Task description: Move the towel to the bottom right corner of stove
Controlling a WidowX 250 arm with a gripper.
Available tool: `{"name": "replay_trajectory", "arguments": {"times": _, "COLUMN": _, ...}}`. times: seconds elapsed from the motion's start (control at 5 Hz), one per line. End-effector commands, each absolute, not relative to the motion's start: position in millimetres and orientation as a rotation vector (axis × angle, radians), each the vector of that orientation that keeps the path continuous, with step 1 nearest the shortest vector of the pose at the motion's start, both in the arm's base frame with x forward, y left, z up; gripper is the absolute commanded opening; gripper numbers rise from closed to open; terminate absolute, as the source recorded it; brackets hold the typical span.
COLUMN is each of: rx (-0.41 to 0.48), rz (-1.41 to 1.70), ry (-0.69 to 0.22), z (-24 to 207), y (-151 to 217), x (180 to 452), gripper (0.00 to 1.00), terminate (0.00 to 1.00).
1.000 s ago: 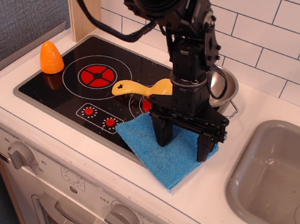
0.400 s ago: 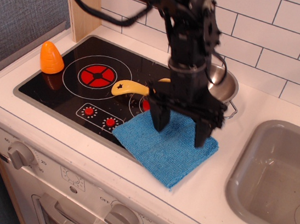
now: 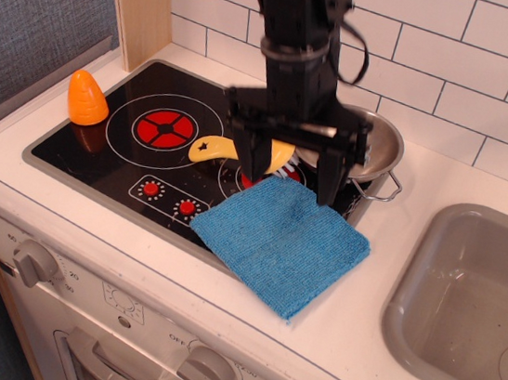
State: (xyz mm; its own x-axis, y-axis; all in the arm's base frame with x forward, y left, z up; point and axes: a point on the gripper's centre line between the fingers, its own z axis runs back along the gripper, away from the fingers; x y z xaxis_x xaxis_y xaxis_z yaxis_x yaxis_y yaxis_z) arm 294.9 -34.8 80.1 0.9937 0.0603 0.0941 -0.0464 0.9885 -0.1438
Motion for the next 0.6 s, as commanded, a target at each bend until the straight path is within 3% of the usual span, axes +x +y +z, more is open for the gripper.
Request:
{"name": "replay_trajectory", "arguments": {"times": 0.0, "rx": -0.148, "rz": 0.062, "ry": -0.183, "z": 112.1, "y": -33.5, "x": 289.2, "gripper": 1.00, "terminate": 0.00}}
{"name": "replay_trajectory", "arguments": {"times": 0.2, "rx": -0.148, "rz": 0.062, "ry": -0.183, "z": 112.1, "y": -33.5, "x": 289.2, "gripper": 1.00, "terminate": 0.00}}
{"name": "replay_trajectory", "arguments": {"times": 0.4, "rx": -0.148, "rz": 0.062, "ry": -0.183, "z": 112.1, "y": -33.5, "x": 289.2, "gripper": 1.00, "terminate": 1.00}}
